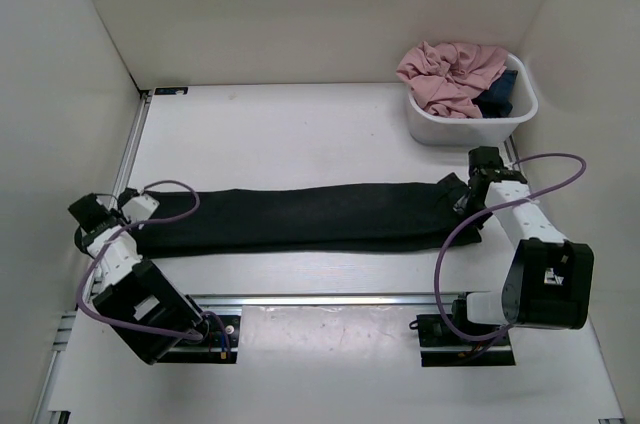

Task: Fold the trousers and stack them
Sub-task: Fold the trousers

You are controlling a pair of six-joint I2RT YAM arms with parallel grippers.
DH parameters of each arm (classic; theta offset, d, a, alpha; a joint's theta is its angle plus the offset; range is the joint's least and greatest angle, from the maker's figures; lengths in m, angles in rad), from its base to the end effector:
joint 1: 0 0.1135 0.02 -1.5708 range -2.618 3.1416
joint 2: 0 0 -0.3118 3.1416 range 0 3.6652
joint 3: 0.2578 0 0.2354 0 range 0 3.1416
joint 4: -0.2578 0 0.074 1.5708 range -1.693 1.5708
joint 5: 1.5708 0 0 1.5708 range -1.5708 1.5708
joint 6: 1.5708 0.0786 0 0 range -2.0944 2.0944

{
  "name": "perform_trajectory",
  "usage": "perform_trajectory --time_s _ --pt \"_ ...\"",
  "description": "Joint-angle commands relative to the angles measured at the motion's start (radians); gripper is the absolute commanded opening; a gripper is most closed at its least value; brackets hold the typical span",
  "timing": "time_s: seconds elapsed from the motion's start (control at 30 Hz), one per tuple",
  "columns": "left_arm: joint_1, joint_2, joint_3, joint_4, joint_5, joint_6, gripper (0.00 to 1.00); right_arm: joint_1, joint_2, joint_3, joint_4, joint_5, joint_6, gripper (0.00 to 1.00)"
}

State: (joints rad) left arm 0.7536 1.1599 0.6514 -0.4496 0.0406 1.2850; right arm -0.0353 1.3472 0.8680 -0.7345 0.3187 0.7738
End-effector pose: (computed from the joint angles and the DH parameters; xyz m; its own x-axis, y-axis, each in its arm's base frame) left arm 0.1562 0.1422 0.2162 -0.8078 0.5566 -0.1940 0.3844 0.7470 0.5424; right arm 0.2315 -0.0328 0.2266 -0.5698 0.6842 -0.4552 0.7566 0.6529 0.0343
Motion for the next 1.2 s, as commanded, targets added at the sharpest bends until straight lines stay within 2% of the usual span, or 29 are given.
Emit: perform_trajectory --time_s 0.0,0.1,0.17,0.2,0.23,0.27,0.33,0.47,0.6,0.7,0.87,0.97,1.0,1.1,1.13,1.17 --pt "0.046 -0.013 -0.070 0.040 -0.059 0.063 0.14 -0.014 -0.023 -0.035 -0.017 0.051 -0.021 0.00" --pt "0.055 0.018 -0.104 0.040 -0.059 0.063 0.20 -0.034 -0.023 -0.058 -0.017 0.042 -0.030 0.00" --pt "0.055 0.027 -0.104 0.040 -0.048 0.027 0.26 -0.044 -0.023 -0.067 -0.017 0.023 -0.040 0.24" --pt "0.055 0.037 -0.104 0.040 -0.036 0.027 0.29 -0.044 -0.023 -0.067 -0.017 0.004 -0.041 0.40" --pt "0.055 0.037 -0.095 0.040 -0.036 0.017 0.30 -0.044 -0.036 -0.067 -0.017 -0.012 -0.041 0.62" --pt "0.055 0.037 -0.095 0.040 -0.036 0.017 0.32 -0.044 -0.048 -0.067 -0.017 -0.026 -0.053 0.70" --pt "0.055 0.046 -0.095 0.040 -0.036 0.008 0.35 -0.044 -0.097 -0.047 -0.017 -0.049 -0.053 0.78" --pt "0.055 0.046 -0.104 0.040 -0.036 -0.003 0.38 -0.044 -0.193 -0.020 -0.074 -0.049 -0.027 0.87" --pt "0.055 0.046 -0.114 0.040 -0.045 -0.035 0.47 -0.054 -0.253 -0.111 -0.037 -0.092 0.034 0.92" --pt "0.055 0.046 -0.104 0.031 -0.045 -0.065 0.54 -0.063 -0.189 -0.165 0.041 -0.101 0.090 0.92" --pt "0.065 0.075 -0.066 0.000 -0.064 -0.099 0.54 -0.101 0.008 -0.225 0.179 -0.133 0.160 0.91" --pt "0.066 0.075 -0.056 -0.009 -0.064 -0.108 0.54 -0.101 0.075 -0.236 0.225 -0.133 0.170 0.84" --pt "0.066 0.075 -0.056 -0.018 -0.064 -0.108 0.54 -0.101 0.075 -0.236 0.253 -0.133 0.170 0.71" --pt "0.066 0.019 -0.046 -0.032 -0.028 -0.108 0.54 -0.101 0.084 -0.245 0.253 -0.073 0.160 0.41" --pt "0.066 0.003 -0.045 -0.050 -0.018 -0.108 0.59 -0.113 0.084 -0.245 0.253 -0.058 0.150 0.22" --pt "0.066 -0.012 -0.035 -0.085 0.007 -0.108 0.61 -0.114 0.084 -0.245 0.244 -0.047 0.137 0.13"
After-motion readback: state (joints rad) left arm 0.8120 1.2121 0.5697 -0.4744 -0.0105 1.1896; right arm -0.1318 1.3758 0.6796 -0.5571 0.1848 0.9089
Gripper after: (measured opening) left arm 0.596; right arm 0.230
